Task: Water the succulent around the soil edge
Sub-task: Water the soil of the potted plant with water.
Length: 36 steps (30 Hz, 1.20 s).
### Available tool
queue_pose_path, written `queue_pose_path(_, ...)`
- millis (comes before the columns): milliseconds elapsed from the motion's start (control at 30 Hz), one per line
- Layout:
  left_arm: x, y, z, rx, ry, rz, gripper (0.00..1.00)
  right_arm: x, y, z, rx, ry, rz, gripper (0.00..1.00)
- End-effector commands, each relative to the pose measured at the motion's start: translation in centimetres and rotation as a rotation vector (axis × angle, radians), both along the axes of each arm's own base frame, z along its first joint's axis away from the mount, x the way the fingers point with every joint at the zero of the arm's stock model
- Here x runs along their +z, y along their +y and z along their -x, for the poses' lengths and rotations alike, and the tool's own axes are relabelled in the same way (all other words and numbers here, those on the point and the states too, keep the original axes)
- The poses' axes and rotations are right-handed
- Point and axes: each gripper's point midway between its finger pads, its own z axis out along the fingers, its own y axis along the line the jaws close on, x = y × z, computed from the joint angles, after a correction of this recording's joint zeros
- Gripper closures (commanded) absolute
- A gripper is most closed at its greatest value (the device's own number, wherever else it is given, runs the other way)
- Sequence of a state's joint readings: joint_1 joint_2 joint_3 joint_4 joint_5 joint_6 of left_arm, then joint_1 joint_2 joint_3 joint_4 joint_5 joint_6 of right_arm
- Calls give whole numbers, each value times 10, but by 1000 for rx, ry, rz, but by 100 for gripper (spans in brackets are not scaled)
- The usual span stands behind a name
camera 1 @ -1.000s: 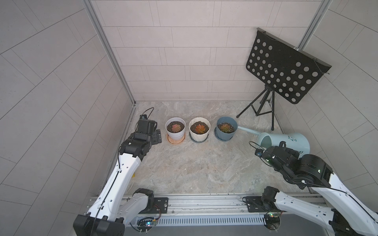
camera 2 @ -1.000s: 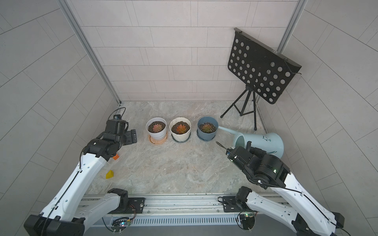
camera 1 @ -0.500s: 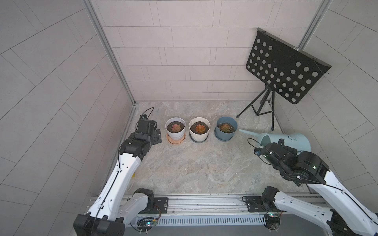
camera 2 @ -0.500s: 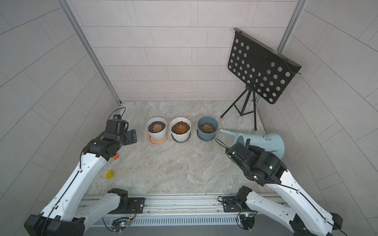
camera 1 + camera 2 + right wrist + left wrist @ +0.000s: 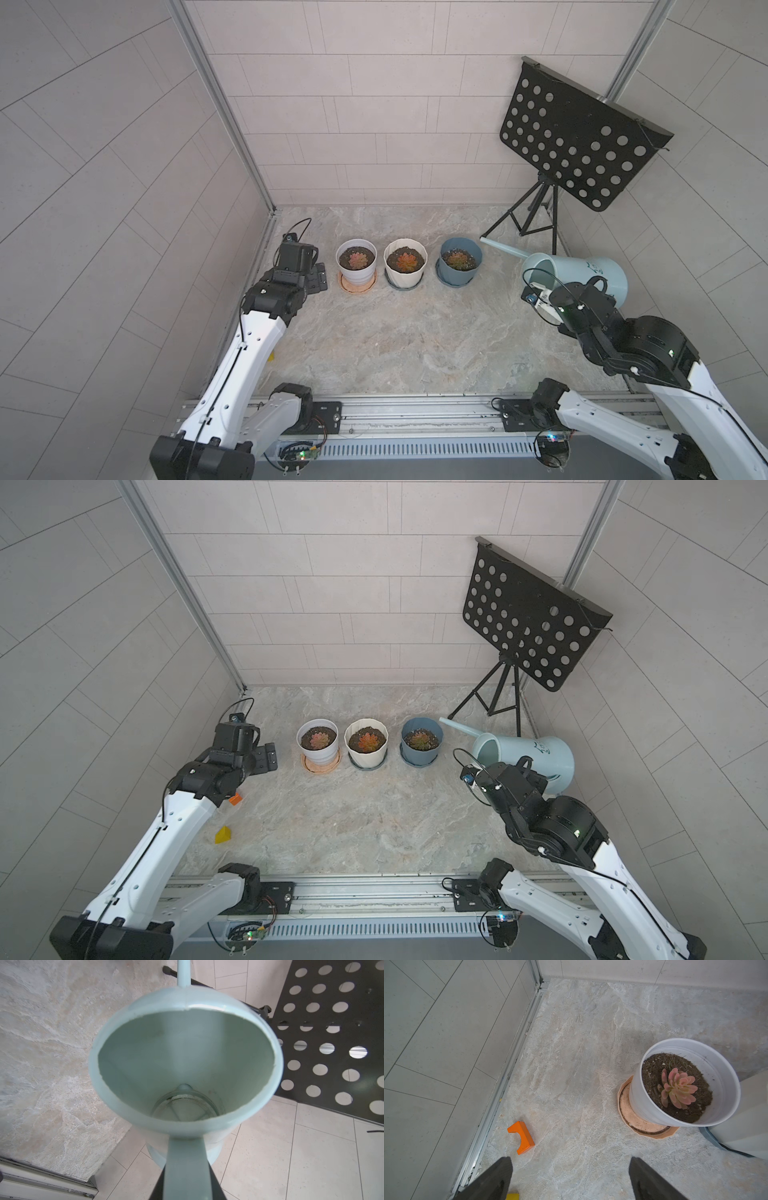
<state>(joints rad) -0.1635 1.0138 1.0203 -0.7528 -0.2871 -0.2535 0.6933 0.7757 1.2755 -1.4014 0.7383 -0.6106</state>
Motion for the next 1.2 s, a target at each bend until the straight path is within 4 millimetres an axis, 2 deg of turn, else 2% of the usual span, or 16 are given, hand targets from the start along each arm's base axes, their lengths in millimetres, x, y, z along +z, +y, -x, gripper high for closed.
queue_pose_path(0, -3, 2, 0, 10, 6, 1, 5, 7, 4, -3, 13, -13, -19, 100)
queue_pose_path(500, -4, 2, -1, 9, 10, 6, 5, -8, -1, -4, -6, 66, 94, 100)
queue_pose_path(1167, -4, 3, 0, 11, 17, 11, 4, 2, 6, -22, -6, 27, 142, 100)
